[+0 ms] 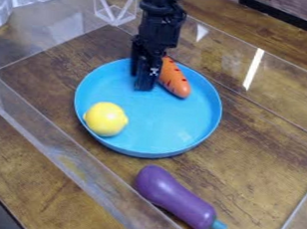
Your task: Move the carrot to the right side
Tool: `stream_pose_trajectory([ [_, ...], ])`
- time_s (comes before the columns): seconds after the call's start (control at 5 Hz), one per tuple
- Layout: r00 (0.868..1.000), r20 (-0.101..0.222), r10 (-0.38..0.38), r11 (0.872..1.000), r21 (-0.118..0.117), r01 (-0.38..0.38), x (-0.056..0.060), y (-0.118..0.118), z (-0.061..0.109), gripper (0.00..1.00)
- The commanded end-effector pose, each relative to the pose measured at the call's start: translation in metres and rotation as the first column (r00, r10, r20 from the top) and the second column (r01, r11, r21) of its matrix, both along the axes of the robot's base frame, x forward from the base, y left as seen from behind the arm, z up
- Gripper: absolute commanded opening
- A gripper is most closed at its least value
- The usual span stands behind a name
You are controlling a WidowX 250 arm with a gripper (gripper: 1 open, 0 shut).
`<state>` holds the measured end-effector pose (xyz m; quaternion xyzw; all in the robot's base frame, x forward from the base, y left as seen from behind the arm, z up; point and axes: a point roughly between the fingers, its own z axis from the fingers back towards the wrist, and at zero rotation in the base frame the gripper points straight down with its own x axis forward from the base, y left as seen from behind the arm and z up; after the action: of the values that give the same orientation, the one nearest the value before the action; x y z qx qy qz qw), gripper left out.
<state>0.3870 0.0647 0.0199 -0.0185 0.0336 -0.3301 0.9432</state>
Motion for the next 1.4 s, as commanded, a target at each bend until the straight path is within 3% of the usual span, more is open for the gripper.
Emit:
stream_pose_trajectory([
  [0.0,0.999,-0.004,-0.053,0.999,-0.006,0.053,-0.001,-0.014,-0.004,0.0],
  [0.6,0.99,0.0,-0.142,0.99,0.018,0.142,-0.004,-0.011,0.015,0.0],
  [1.0,0.987,0.0,-0.159,0.987,0.036,0.159,0.004,0.004,0.042,0.0],
  [1.2,0.987,0.0,-0.162,0.986,0.045,0.161,0.001,0.009,0.048,0.0],
])
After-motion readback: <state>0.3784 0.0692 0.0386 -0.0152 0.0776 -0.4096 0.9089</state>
